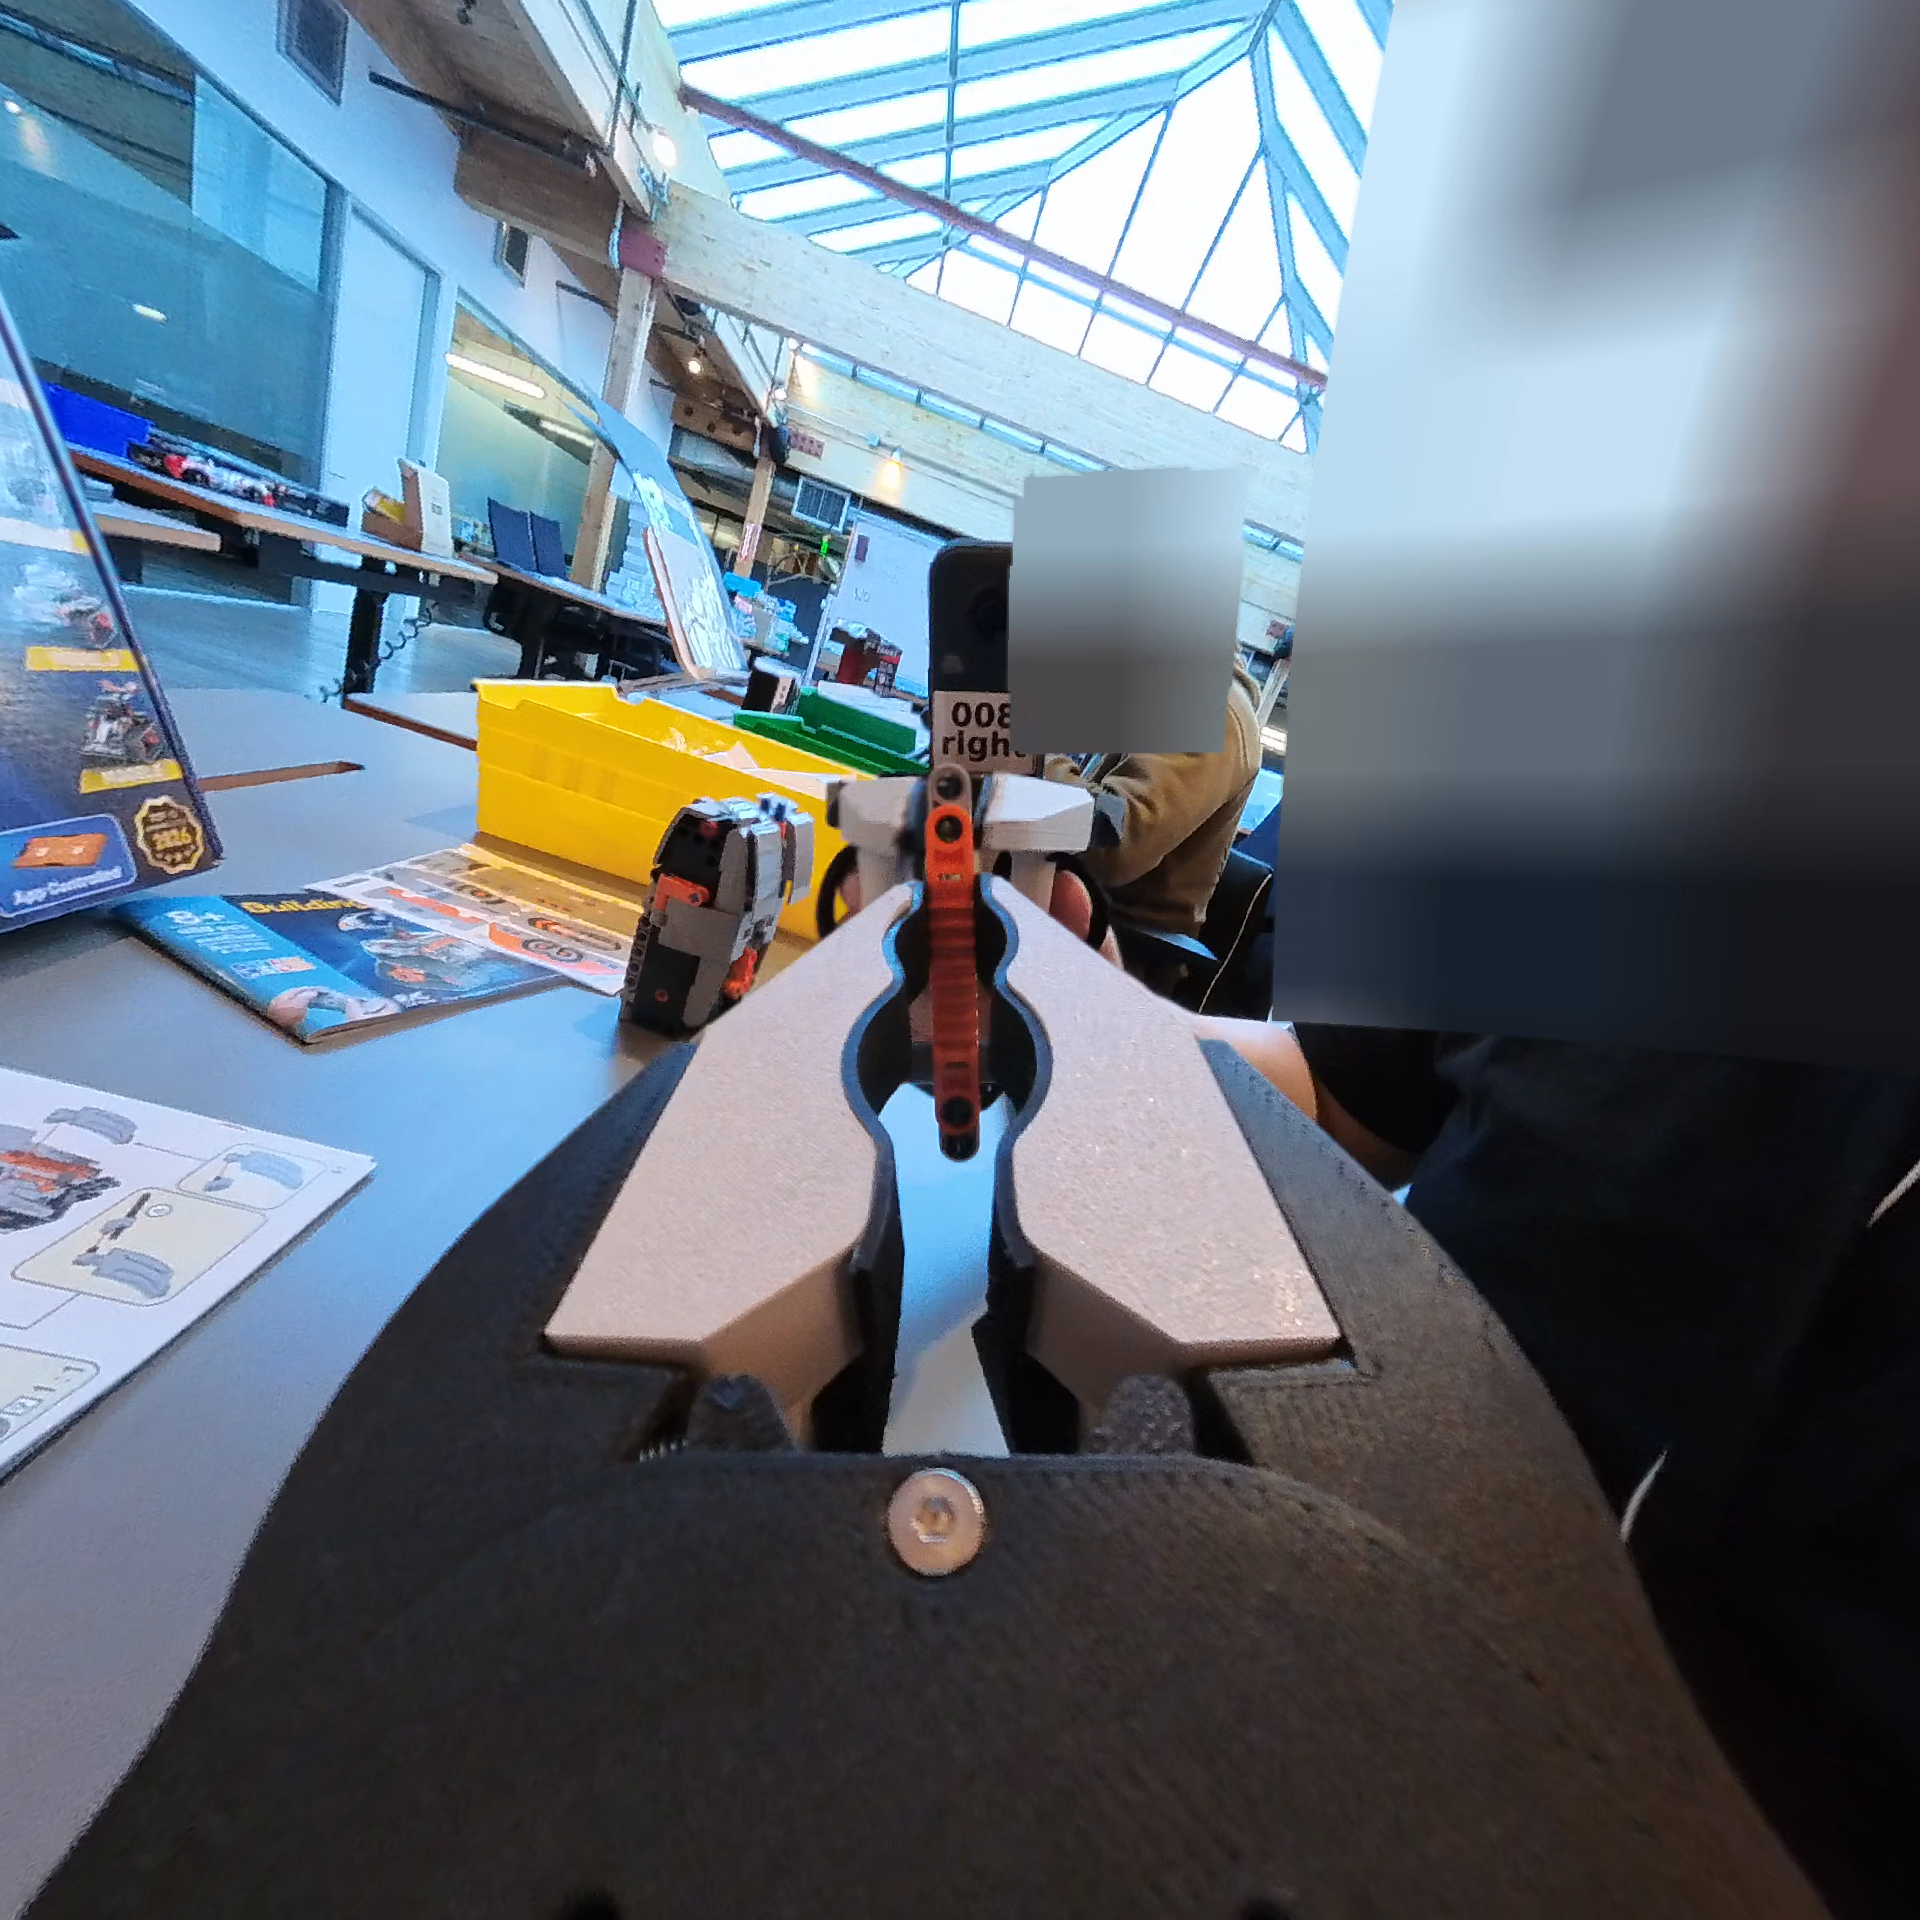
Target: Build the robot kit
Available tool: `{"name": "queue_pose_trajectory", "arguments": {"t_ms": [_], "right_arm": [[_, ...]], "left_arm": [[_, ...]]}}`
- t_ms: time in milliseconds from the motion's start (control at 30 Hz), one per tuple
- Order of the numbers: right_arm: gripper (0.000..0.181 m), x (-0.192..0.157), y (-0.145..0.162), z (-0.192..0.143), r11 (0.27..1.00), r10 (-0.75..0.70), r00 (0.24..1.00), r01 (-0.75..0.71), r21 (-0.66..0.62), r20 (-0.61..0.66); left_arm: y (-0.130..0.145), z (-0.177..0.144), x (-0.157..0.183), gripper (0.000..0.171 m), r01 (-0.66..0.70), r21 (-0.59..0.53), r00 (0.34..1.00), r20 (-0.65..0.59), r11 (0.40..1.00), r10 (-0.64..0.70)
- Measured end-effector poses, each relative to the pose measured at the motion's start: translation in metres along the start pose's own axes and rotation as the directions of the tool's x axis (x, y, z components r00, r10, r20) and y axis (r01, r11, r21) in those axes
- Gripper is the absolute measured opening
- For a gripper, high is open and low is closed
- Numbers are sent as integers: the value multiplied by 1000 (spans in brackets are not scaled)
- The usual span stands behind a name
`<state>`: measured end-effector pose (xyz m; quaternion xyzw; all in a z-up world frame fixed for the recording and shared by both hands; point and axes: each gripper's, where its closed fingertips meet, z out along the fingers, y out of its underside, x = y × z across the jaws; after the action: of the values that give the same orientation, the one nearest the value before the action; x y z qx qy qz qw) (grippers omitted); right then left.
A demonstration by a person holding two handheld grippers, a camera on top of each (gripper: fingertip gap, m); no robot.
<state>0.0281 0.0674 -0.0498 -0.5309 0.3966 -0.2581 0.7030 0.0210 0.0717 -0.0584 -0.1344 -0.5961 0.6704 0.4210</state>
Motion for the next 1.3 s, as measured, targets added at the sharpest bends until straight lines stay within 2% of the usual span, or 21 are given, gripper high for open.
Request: {"name": "queue_pose_trajectory", "arguments": {"t_ms": [67, 233, 600, 633, 700, 767, 900, 1000, 1133, 1167, 1233, 1300], "right_arm": [[18, 3, 1, 1, 1000, 6, 1000, -6, -1, -11], [6, -1, -1, 1, 1000, -6, 1000, 5, 13, 10], [5, 3, 2, 0, 999, 41, 999, -41, 12, 6], [5, 2, 3, 0, 999, 32, 999, -32, 0, 9], [5, 5, 7, -1, 1000, 4, 1000, -5, -29, -18], [6, 7, 11, -2, 998, -16, 999, 14, -58, -29], [6, 8, 14, -2, 998, -15, 999, 13, -68, -32], [6, 8, 16, -2, 997, -13, 1000, 11, -75, -29], [6, 11, 19, -3, 996, -10, 999, 7, -89, -34], [6, 11, 19, -3, 996, -12, 999, 8, -93, -34], [6, 11, 18, -3, 996, -8, 1000, 6, -90, -27], [6, 10, 22, -1, 994, -14, 1000, 11, -108, -25]], "left_arm": [[-2, 0, 1, 5, 12, 11, 1000, -15, 1000, -12], [-3, -1, 1, 5, 0, 15, 1000, -11, 1000, 0], [1, 0, -2, 5, 14, 4, 1000, -9, 1000, -14], [1, -1, -1, 6, 16, 7, 1000, -22, 1000, -16], [-4, -3, -4, 20, 25, 24, 1000, -9, 999, -24], [-9, -8, -7, 19, 19, 34, 1000, 12, 999, -20], [-2, -14, -10, 10, -13, -36, 999, 42, 999, 15], [-2, -17, -9, 4, -8, -47, 1000, 28, 999, 9], [1, -16, -11, 11, 28, -58, 999, 19, 998, -27], [2, -16, -14, 17, 34, -64, 999, 31, 997, -32], [7, -14, -15, 16, 36, -87, 999, 36, 996, -33], [9, -12, -12, 8, 39, -93, 999, 20, 995, -37]]}}
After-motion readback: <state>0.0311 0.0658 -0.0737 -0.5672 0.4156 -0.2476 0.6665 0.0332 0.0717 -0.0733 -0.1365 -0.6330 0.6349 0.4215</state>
